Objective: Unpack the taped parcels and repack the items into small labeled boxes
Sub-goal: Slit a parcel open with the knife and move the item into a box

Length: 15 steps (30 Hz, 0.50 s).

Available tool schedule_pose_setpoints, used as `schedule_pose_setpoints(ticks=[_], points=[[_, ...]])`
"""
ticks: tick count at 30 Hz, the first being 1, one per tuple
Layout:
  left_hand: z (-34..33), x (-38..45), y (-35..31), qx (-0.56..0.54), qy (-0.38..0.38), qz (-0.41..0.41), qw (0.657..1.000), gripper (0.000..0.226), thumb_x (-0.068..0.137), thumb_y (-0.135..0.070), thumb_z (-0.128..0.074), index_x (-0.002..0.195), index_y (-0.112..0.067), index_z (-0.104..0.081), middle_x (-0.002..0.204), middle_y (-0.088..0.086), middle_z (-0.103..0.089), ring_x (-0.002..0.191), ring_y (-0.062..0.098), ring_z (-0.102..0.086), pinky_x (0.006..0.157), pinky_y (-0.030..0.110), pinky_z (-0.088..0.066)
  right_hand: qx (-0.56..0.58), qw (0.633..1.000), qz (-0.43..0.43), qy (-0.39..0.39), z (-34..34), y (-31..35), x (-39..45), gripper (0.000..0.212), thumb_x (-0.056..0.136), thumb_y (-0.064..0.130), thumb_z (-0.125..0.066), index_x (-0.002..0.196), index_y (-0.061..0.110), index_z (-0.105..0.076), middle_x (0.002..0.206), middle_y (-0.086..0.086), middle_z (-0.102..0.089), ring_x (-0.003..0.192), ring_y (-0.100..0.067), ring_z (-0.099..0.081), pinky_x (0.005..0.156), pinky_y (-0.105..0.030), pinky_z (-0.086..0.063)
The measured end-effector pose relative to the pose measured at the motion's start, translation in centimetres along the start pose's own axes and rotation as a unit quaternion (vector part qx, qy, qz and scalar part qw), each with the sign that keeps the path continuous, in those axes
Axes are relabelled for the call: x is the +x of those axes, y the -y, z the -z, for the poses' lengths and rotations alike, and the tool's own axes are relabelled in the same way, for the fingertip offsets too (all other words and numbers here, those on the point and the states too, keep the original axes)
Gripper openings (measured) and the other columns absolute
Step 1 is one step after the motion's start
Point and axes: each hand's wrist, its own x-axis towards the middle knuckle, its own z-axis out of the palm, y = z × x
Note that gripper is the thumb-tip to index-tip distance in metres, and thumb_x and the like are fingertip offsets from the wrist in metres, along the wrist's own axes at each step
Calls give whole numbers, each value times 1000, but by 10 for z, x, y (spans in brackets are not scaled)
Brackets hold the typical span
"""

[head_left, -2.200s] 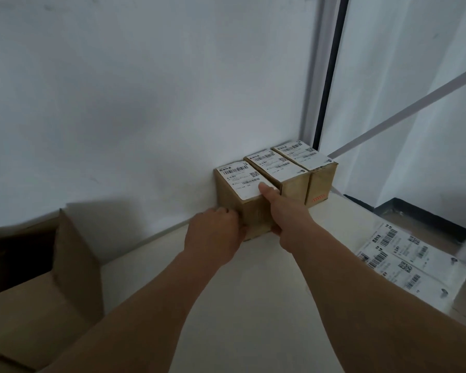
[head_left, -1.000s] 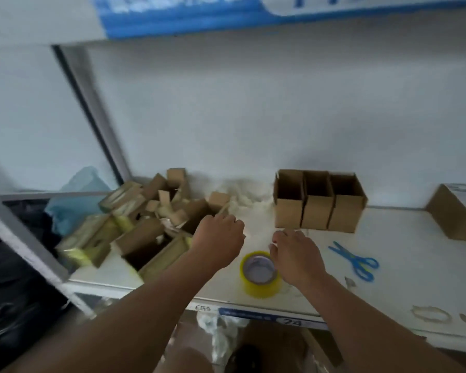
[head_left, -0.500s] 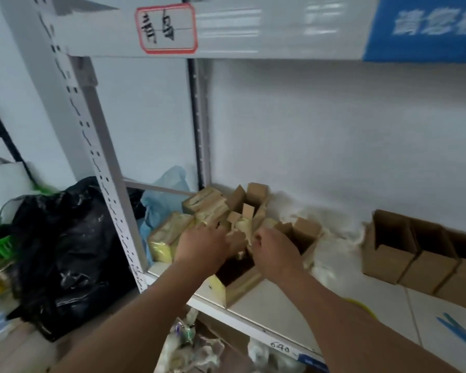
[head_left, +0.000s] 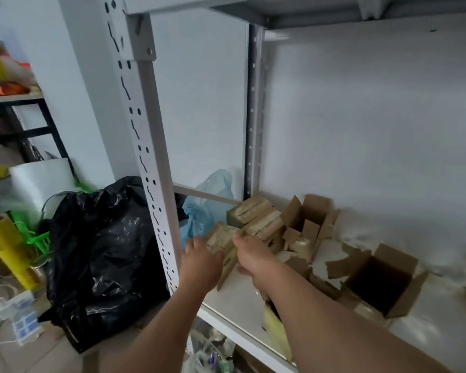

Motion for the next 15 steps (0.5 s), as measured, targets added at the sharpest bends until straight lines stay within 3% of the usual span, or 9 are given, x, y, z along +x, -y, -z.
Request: schedule_pose_setpoints(ticks=[2, 5, 8, 11, 15], points=[[-12, 8, 3, -21, 5, 19, 1000, 68, 93, -32, -52, 149, -3, -27, 151, 18, -32, 138, 35, -30, 115, 43, -28, 61, 997, -50, 3, -8, -4, 6, 26, 101, 40, -43, 99, 19, -58, 93, -5, -60, 95, -24, -63, 92, -43, -56], [-18, 12, 1, -12, -12, 23, 1000, 59, 94, -27, -47, 145, 0, -32, 145, 19, -38, 135, 37, -33, 113, 42, -28, 106, 990, -84, 28, -15, -9, 13, 24, 100, 39, -45, 109, 21, -58, 89, -2, -57, 79, -17, -55, 86, -36, -58], [-17, 16, 3, 54, -37, 7, 998, 47, 95, -17, -44, 138, 3, -39, 137, 18, -43, 128, 36, -38, 108, 41, -30, 111, 988, -103, 35, -17, -11, 18, 38, 99, 48, -44, 117, 18, -59, 100, -5, -61, 87, -17, -59, 82, -32, -59], [-21, 27, 12, 85, -13, 22, 996, 42, 90, -25, -38, 123, -12, -61, 125, 9, -52, 118, 32, -48, 94, 39, -38, 108, 987, -116, 32, -14, -11, 21, 47, 96, 57, -43, 124, 21, -56, 111, -6, -61, 96, -20, -60, 83, -34, -58], [-14, 12, -2, 2, -15, 44, 999, 46, 86, -29, -51, 131, -17, -52, 131, 9, -51, 124, 37, -42, 103, 45, -38, 144, 981, -124, 43, -9, -9, 14, 65, 82, 73, -46, 127, 27, -55, 119, -3, -62, 103, -24, -60, 87, -41, -55]])
